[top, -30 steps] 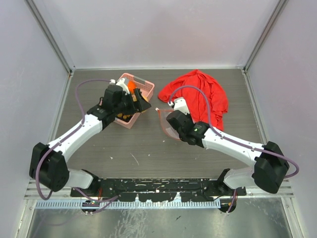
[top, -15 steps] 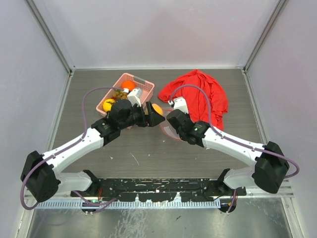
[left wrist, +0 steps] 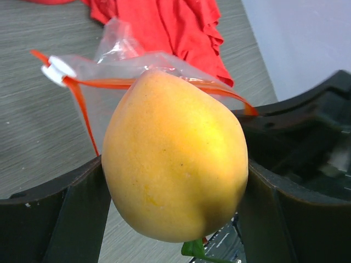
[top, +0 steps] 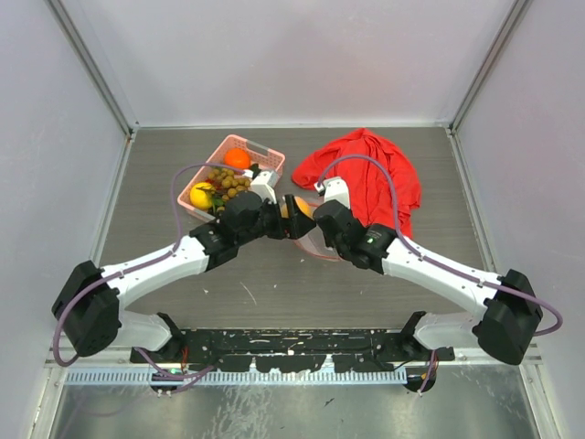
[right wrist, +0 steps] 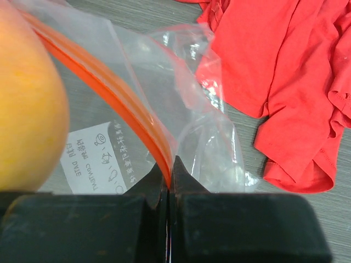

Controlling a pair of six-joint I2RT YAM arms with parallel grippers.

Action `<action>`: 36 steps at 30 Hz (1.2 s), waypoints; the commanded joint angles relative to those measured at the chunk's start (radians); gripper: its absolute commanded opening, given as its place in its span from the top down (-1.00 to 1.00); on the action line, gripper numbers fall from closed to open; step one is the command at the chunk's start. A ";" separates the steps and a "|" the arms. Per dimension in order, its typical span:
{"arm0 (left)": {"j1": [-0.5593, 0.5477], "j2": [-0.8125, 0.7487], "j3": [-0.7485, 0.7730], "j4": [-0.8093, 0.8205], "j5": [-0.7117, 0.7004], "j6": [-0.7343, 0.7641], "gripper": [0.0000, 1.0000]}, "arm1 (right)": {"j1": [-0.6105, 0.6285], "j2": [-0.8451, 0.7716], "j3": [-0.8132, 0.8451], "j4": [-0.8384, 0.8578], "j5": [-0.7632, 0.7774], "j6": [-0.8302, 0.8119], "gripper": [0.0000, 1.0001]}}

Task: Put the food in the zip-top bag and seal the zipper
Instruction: Place the fake fruit in the zipper food storage bag.

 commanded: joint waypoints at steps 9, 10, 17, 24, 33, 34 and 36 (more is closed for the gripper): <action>-0.045 0.088 0.104 -0.109 -0.139 0.057 -0.28 | -0.003 -0.063 0.020 0.073 -0.054 0.010 0.99; -0.049 0.097 0.114 -0.124 -0.143 0.063 -0.29 | -0.003 -0.060 0.018 0.077 -0.060 0.009 0.99; -0.099 0.139 0.182 -0.203 -0.206 0.091 -0.51 | -0.003 -0.058 0.006 0.105 -0.101 0.015 0.99; -0.113 0.152 0.216 -0.266 -0.265 0.095 -0.88 | -0.003 -0.062 0.000 0.115 -0.116 0.022 0.99; -0.114 0.113 0.211 -0.281 -0.256 0.083 -0.97 | -0.003 -0.069 -0.011 0.117 -0.111 0.022 0.99; -0.114 0.104 0.211 -0.285 -0.253 0.083 -0.97 | -0.003 -0.070 -0.012 0.115 -0.110 0.022 0.99; -0.114 0.073 0.207 -0.293 -0.249 0.081 -0.96 | -0.003 -0.074 -0.015 0.116 -0.107 0.022 0.99</action>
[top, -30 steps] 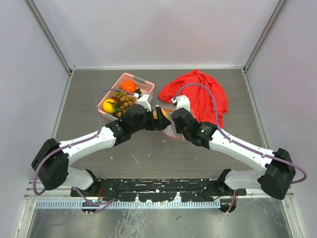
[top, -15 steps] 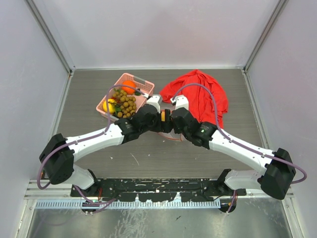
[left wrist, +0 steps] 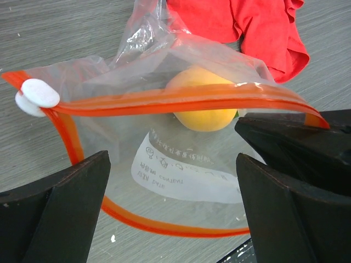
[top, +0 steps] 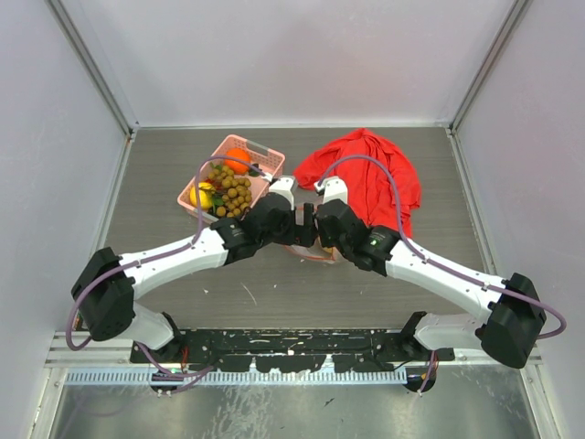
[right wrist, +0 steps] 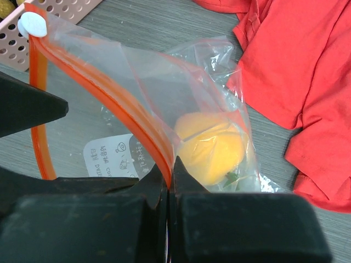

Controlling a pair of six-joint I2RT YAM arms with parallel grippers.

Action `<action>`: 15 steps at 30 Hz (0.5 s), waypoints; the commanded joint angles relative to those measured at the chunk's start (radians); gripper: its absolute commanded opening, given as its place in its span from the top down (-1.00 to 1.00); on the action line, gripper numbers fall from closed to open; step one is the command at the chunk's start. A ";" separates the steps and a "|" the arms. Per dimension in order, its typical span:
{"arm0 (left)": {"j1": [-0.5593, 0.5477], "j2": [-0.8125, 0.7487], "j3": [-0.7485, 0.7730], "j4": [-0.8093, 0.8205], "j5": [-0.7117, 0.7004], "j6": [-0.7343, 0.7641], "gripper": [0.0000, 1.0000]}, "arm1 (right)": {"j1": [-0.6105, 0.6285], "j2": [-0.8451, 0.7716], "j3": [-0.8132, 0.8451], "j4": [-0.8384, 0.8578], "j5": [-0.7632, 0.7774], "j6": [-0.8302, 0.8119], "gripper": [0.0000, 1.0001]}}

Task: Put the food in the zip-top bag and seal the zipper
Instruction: Place the fake fruit in the zipper food storage bag.

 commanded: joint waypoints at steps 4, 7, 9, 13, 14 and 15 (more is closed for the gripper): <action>-0.003 -0.138 0.016 -0.023 -0.013 0.000 -0.96 | -0.003 -0.045 -0.004 0.045 0.014 0.015 0.99; -0.002 -0.181 0.002 -0.045 -0.007 -0.003 -0.97 | -0.003 -0.047 -0.003 0.047 0.016 0.014 0.99; -0.001 -0.220 -0.017 -0.055 -0.001 -0.010 -0.98 | -0.003 -0.047 -0.004 0.047 0.017 0.013 0.99; 0.001 -0.276 -0.068 -0.067 -0.036 -0.024 -1.00 | -0.003 -0.051 -0.009 0.048 0.015 0.013 0.99; 0.006 -0.279 -0.079 -0.066 -0.049 -0.029 -0.99 | -0.004 -0.052 -0.012 0.051 0.013 0.013 0.99; 0.014 -0.278 -0.090 -0.066 -0.049 -0.037 -0.98 | -0.003 -0.053 -0.015 0.052 0.012 0.013 0.99</action>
